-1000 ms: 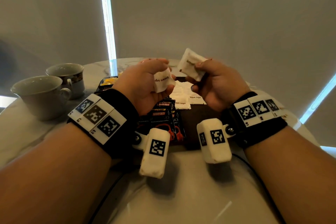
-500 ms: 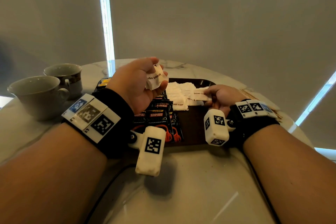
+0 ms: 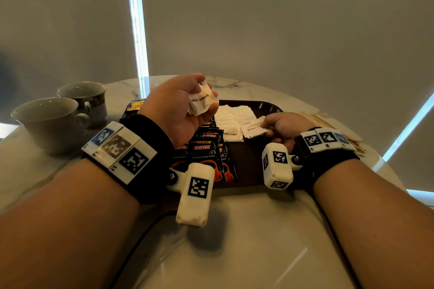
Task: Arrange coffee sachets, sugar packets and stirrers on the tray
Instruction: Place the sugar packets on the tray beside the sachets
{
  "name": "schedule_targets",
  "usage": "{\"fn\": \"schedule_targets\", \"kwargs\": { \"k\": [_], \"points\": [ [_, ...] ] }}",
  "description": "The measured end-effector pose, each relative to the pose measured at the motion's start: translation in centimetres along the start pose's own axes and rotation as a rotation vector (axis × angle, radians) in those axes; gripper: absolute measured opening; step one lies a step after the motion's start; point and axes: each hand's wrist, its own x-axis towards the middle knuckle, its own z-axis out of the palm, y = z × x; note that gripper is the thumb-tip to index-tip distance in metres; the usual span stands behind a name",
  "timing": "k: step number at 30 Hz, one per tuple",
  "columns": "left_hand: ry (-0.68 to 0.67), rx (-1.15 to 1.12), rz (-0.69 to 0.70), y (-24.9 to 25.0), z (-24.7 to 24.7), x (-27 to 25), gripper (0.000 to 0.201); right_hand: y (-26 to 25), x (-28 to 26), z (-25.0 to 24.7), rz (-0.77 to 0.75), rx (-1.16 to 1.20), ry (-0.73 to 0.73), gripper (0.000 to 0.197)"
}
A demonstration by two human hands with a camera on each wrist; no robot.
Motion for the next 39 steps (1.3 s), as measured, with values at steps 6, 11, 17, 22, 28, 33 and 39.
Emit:
{"fn": "schedule_targets", "kwargs": {
  "k": [6, 11, 17, 22, 28, 33, 39],
  "points": [
    [-0.014, -0.02, 0.004, -0.1, 0.0, -0.1, 0.021, 0.0, 0.1, 0.1, 0.006, 0.002, 0.04, 0.011],
    [-0.025, -0.044, -0.004, -0.2, -0.1, -0.1, 0.024, -0.1, -0.2, 0.1, 0.01, -0.043, 0.037, 0.012],
    [-0.037, -0.053, -0.011, 0.0, -0.1, -0.2, 0.027, -0.2, -0.6, 0.2, 0.012, -0.087, 0.03, 0.011],
    [-0.033, -0.051, -0.015, -0.1, -0.1, -0.2, 0.028, -0.3, -1.6, 0.2, 0.003, -0.149, 0.024, 0.007],
    [-0.034, -0.069, -0.026, -0.1, -0.2, -0.1, 0.034, -0.4, -1.6, 0.3, 0.015, -0.098, 0.022, 0.012],
    [-0.038, -0.057, -0.02, -0.4, -0.1, -0.1, 0.035, -0.6, -2.1, 0.3, 0.03, -0.155, 0.019, 0.01],
    [-0.02, 0.039, -0.031, -0.5, -0.2, -0.2, 0.028, -0.4, -2.0, 0.1, 0.034, -0.153, -0.028, 0.011]
  ]
}}
